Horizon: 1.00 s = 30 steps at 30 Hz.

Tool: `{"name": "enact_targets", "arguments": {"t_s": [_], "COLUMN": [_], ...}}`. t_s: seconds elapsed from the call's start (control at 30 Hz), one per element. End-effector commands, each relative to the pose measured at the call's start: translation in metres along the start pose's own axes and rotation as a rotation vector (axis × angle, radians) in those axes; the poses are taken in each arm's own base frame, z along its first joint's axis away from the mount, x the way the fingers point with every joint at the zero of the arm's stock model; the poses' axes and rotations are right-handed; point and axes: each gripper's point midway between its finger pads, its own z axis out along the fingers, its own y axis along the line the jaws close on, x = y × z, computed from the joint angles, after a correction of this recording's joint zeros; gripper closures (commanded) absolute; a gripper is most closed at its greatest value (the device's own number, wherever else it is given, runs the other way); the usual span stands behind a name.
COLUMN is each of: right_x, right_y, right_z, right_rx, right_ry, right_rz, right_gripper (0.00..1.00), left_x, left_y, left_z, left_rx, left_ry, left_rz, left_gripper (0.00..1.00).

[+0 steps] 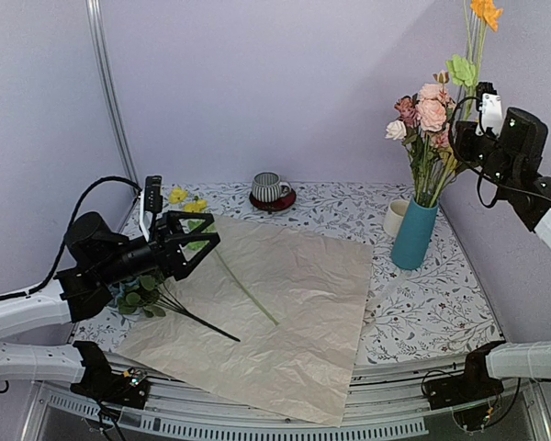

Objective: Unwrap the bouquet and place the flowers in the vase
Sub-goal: Place the fake flower in the vase.

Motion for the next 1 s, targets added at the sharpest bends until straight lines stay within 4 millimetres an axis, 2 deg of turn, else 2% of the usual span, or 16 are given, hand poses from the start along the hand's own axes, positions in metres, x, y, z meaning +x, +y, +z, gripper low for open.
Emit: {"name": "enact_targets", "arguments": {"t_s": [0.0,0.3,0.4,0.43,0.5,0.53,0.57,0.63,0.73,0.9,0.97], "right_x": [0.040,0.118,0.145,0.153,0.168,0.172,0.175,0.171,0.153,0.120,0.113], "right_y": [0.002,-0.003,0.002,0.003,0.002,0.000,-0.001,-0.001,0.000,0.004,0.005], "right_z": [0.019,0.032,0.034,0.035,0.036,0.036,0.034,0.030,0.022,0.009,0.004], "right_rx": [-0.050,-0.010,-0.022,-0.020,-0.004,0.010,0.016,0.009,-0.015,-0.061,-0.072], "right_ry": [0.068,0.216,0.281,0.308,0.351,0.363,0.372,0.365,0.326,0.294,0.297], "right_rz": [0.094,0.133,0.155,0.167,0.177,0.182,0.192,0.196,0.199,0.201,0.202], "right_gripper": [0.98,0.98,0.95,0.91,0.76,0.71,0.55,0.38,0.27,0.01,0.01], "left_x": [0.008,0.009,0.008,0.009,0.009,0.009,0.009,0.010,0.010,0.011,0.012], "left_y": [0.002,0.003,0.003,0.003,0.002,0.003,0.003,0.003,0.002,0.002,0.002], "left_z": [0.000,0.001,0.002,0.002,0.002,0.002,0.002,0.001,0.000,0.000,0.000], "left_rx": [-0.008,-0.014,-0.009,-0.008,-0.007,-0.008,-0.008,-0.008,-0.008,-0.007,-0.004], "left_ry": [0.020,0.024,0.023,0.025,0.027,0.027,0.026,0.027,0.025,0.026,0.025], "left_rz": [0.006,0.010,0.009,0.008,0.006,0.005,0.004,0.004,0.004,0.001,-0.001], "left_gripper": [0.02,0.02,0.02,0.02,0.02,0.02,0.02,0.02,0.02,0.02,0.02]}}
